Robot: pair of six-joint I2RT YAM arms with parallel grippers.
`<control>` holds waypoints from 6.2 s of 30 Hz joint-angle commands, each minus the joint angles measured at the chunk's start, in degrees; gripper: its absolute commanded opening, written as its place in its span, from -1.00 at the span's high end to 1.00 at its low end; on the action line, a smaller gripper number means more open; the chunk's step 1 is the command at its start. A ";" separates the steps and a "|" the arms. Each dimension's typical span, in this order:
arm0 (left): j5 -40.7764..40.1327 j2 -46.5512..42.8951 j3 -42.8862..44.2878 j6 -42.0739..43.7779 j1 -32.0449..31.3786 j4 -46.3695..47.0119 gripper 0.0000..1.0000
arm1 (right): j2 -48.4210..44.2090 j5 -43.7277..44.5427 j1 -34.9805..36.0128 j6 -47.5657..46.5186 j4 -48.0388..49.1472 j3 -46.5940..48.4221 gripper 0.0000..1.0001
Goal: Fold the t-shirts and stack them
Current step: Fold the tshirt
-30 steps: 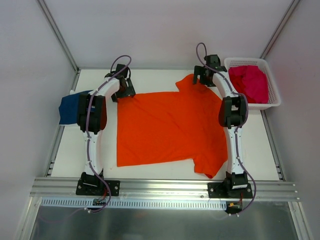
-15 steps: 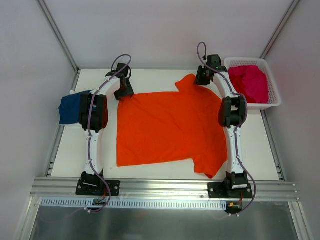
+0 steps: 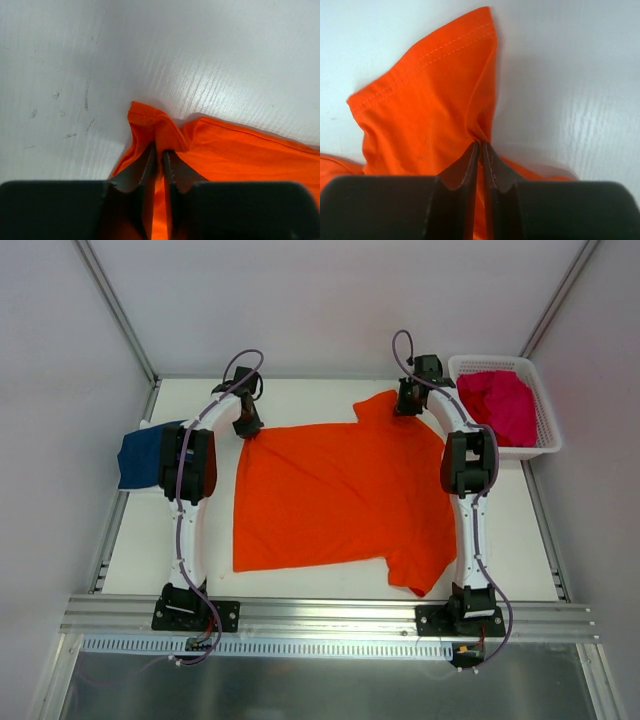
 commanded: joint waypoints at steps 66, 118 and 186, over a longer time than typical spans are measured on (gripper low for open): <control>-4.30 8.68 15.34 1.37 4.00 -13.28 -0.28 | 0.80 -5.52 0.42 0.72 0.89 6.47 0.47; -18.80 -16.62 -11.45 2.87 -6.54 -10.12 1.00 | -47.36 12.50 1.65 -6.58 0.45 -46.69 0.99; -16.08 -16.54 -19.81 1.46 -11.12 -8.19 1.00 | -32.62 15.93 1.66 -1.03 -8.95 -40.48 0.99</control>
